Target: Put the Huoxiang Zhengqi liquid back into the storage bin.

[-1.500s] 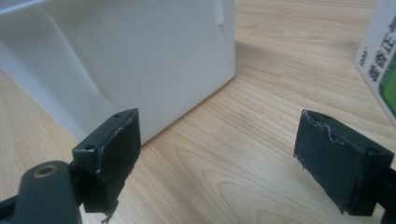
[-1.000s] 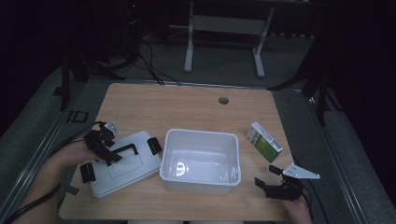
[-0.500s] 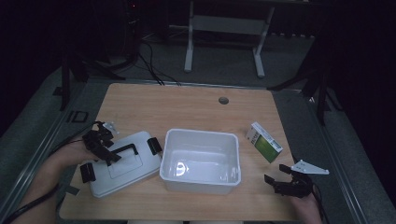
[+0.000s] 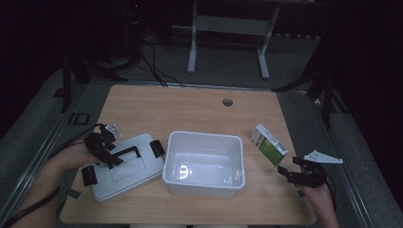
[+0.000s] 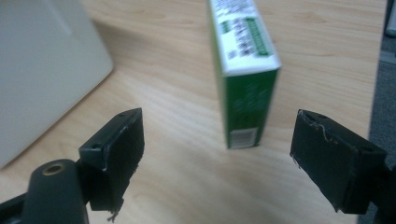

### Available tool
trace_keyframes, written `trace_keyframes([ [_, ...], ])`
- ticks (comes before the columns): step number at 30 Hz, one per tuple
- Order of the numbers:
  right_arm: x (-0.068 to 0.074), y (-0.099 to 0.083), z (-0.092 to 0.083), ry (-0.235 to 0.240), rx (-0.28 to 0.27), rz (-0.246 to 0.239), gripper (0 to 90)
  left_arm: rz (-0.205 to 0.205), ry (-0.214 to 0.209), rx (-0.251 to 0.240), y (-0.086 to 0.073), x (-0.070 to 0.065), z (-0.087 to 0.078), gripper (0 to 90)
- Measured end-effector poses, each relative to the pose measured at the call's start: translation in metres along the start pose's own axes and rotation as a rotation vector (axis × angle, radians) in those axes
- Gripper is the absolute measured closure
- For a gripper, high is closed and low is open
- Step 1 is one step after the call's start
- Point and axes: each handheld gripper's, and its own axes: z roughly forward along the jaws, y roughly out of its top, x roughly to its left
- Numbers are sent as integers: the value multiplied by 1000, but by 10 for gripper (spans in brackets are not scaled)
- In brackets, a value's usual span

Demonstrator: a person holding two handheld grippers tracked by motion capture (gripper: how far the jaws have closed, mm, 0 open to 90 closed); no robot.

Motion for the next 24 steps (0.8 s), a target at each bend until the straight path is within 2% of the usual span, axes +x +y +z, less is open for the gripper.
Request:
trace_keyframes([
  [6, -14, 15, 6, -6, 29, 0, 232, -1, 0, -2, 0, 0, 0, 272],
  [7, -16, 19, 8, 7, 34, 1, 249, 3, -4, -1, 1, -1, 0, 272],
  [16, -17, 41, 22, 26, 111, -31, 350, 5, -8, 10, 1, -1, 2, 272],
  [24, -15, 63, 35, 13, 202, -74, 473, 6, -6, 11, 3, 0, 0, 272],
])
